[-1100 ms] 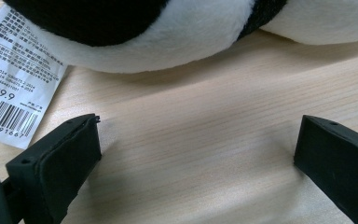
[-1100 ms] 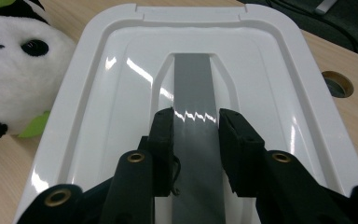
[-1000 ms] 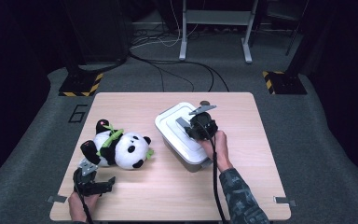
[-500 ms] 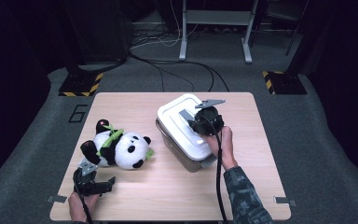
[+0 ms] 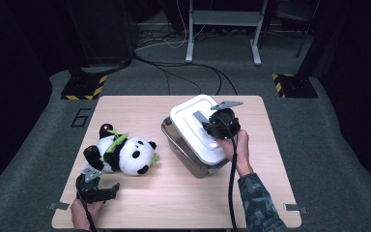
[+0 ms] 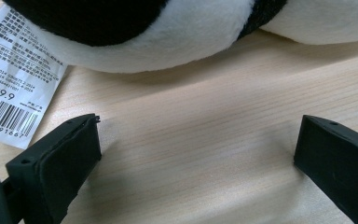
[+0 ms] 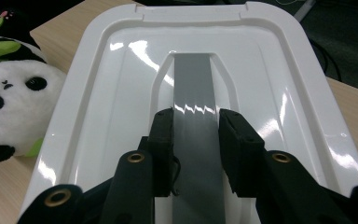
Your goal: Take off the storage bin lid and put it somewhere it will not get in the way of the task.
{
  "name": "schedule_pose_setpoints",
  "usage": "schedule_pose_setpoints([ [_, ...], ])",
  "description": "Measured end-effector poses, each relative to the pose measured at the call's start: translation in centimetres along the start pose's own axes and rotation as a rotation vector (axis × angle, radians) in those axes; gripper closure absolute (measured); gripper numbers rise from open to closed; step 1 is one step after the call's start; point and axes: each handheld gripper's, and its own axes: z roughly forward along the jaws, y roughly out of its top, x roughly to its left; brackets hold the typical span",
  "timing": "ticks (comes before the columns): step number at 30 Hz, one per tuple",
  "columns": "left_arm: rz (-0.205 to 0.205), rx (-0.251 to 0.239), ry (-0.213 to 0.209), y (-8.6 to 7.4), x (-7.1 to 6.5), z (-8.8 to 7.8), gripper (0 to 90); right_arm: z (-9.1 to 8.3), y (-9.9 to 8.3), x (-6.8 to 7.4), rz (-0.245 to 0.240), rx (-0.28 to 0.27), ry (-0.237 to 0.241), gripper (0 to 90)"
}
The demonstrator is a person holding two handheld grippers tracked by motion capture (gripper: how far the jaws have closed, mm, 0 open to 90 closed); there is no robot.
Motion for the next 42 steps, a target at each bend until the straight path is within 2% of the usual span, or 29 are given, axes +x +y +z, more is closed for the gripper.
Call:
schedule_pose_setpoints([
  [27,0.000,0.000,0.000,0.0,0.0,0.0,0.0,-3.3,-2.4,-4.8,0.099,-0.008,-0.097,66.8],
  [36,0.000,0.002,0.000,0.0,0.0,0.0,0.0,-4.1,-3.0,-5.9,0.124,-0.017,-0.122,66.8],
  [42,0.000,0.000,0.000,0.0,0.0,0.0,0.0,-4.9,-3.6,-7.1,0.151,-0.018,-0.155,66.8],
])
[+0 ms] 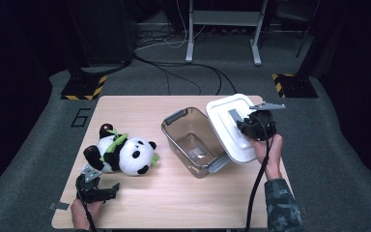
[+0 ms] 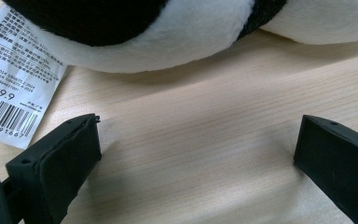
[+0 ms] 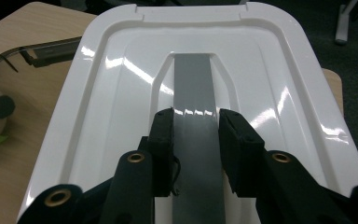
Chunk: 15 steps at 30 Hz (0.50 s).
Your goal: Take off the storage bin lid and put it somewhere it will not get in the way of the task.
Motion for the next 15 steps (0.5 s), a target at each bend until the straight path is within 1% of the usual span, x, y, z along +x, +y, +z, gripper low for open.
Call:
schedule_pose_setpoints([
  [2,0.000,0.000,0.000,0.0,0.0,0.0,0.0,-0.1,-0.1,-0.2,0.004,-0.001,-0.004,66.8],
  [3,0.000,0.002,0.001,0.0,0.0,0.0,0.0,-0.3,-0.3,-0.6,0.018,-0.004,-0.014,66.8],
  [4,0.000,0.002,0.001,0.0,0.0,0.0,0.0,-0.3,-0.3,-0.6,0.018,-0.004,-0.014,66.8],
  [7,0.000,0.002,0.001,0.0,0.0,0.0,0.0,-0.5,-0.6,-1.5,0.048,-0.002,-0.043,66.8],
  [8,0.000,0.002,0.001,0.0,0.0,0.0,0.0,-0.5,-0.6,-1.5,0.048,-0.002,-0.043,66.8],
  [9,0.000,0.002,0.000,0.0,0.0,0.0,0.0,-0.5,-0.9,-2.0,0.071,-0.001,-0.060,66.8],
  [10,0.000,0.002,0.000,0.0,0.0,0.0,0.0,-0.5,-0.9,-2.0,0.071,-0.001,-0.060,66.8],
  [11,0.000,0.000,0.000,0.0,0.0,0.0,0.0,-0.5,-1.2,-2.5,0.093,0.002,-0.079,66.8],
  [12,0.000,0.000,0.000,0.0,0.0,0.0,0.0,-0.5,-1.2,-2.5,0.093,0.002,-0.079,66.8],
  [13,0.000,0.000,0.000,0.0,0.0,0.0,0.0,-0.4,-1.5,-3.1,0.112,0.005,-0.097,66.8],
  [14,0.000,0.000,0.000,0.0,0.0,0.0,0.0,-0.4,-1.7,-3.3,0.121,0.006,-0.108,66.8],
  [15,0.000,0.000,0.000,0.0,0.0,0.0,0.0,-0.4,-1.7,-3.3,0.121,0.006,-0.108,66.8],
])
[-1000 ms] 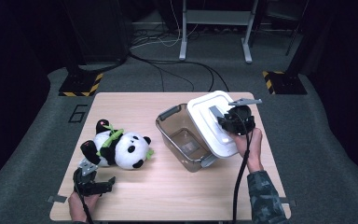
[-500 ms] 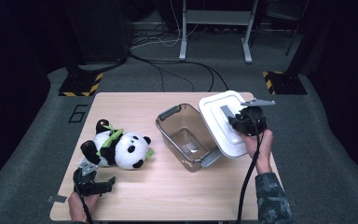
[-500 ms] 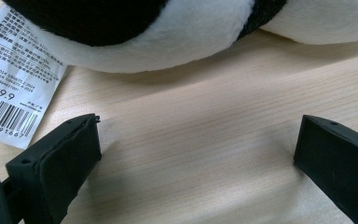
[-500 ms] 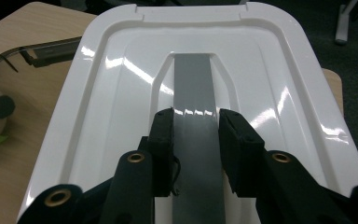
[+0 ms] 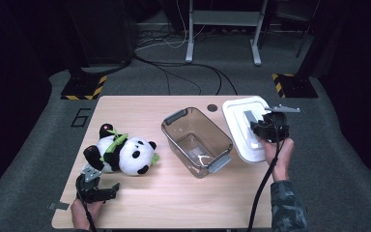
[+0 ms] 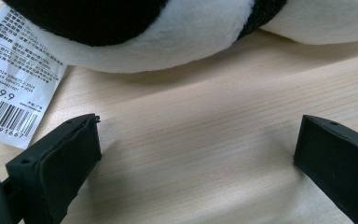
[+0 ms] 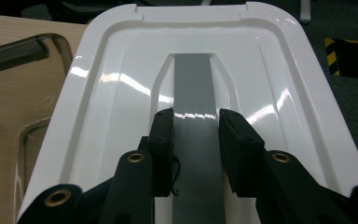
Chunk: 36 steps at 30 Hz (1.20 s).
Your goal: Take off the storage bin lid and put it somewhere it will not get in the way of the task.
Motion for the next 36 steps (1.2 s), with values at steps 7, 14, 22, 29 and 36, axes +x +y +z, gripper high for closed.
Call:
schedule_pose_setpoints([
  [7,0.001,0.003,0.001,0.0,0.0,0.0,0.0,0.8,-1.2,-1.5,0.063,0.017,-0.055,66.8],
  [14,0.000,0.002,0.001,0.0,0.0,0.0,0.0,2.5,-2.9,-2.6,0.111,0.047,-0.089,66.8],
  [22,0.000,0.000,0.000,0.0,0.0,0.0,0.0,4.4,-4.6,-3.0,0.136,0.077,-0.101,66.7],
  [29,0.000,0.000,0.000,0.0,0.0,0.0,0.0,6.3,-6.1,-2.9,0.136,0.110,-0.107,66.7],
  [36,0.000,0.000,0.001,0.0,0.0,0.0,0.0,7.7,-7.0,-2.7,0.149,0.132,-0.115,66.7],
])
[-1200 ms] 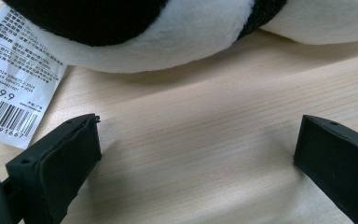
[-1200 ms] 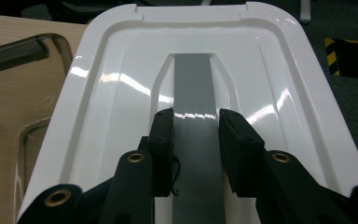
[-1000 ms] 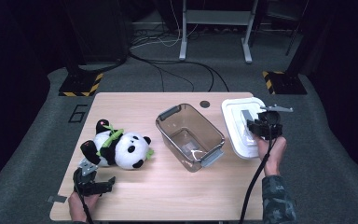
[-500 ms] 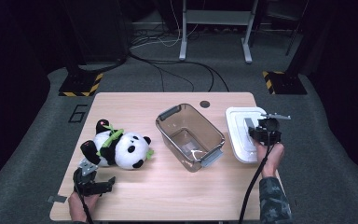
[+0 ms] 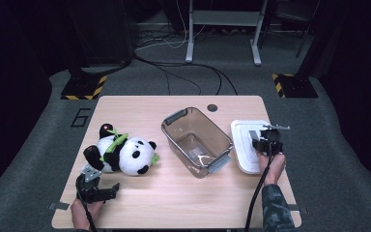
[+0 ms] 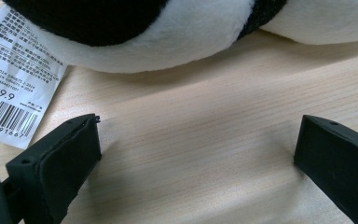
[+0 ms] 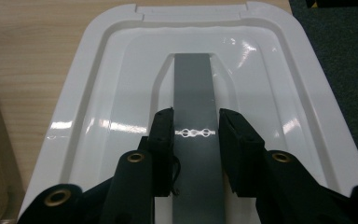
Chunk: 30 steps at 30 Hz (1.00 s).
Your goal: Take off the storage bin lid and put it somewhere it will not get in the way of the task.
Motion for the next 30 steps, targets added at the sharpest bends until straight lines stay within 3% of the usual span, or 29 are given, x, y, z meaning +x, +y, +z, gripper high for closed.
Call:
schedule_pose_setpoints([
  [7,0.001,0.002,0.001,0.0,0.0,0.0,0.0,1.6,-0.6,0.7,-0.009,0.025,-0.021,66.7],
  [15,0.001,0.003,0.001,0.0,0.0,0.0,0.0,3.3,-0.8,1.0,-0.009,0.040,-0.083,66.6],
  [23,0.003,0.003,0.001,0.0,0.0,-0.1,0.0,4.0,-1.1,0.5,0.008,0.037,-0.079,65.6],
  [24,0.004,0.003,0.001,0.0,0.0,-0.1,0.0,3.8,-1.1,0.4,0.010,0.023,-0.069,56.8],
  [26,0.003,0.003,0.001,0.0,0.0,-0.1,0.0,3.6,-1.1,0.4,0.010,0.023,-0.062,52.7],
  [27,0.004,0.004,0.001,0.0,0.0,-0.1,0.0,3.1,-1.0,0.3,0.003,0.012,-0.049,40.9],
  [30,0.003,0.002,0.001,0.0,0.0,-0.1,0.0,2.0,-1.1,0.4,-0.012,-0.013,-0.017,27.7],
])
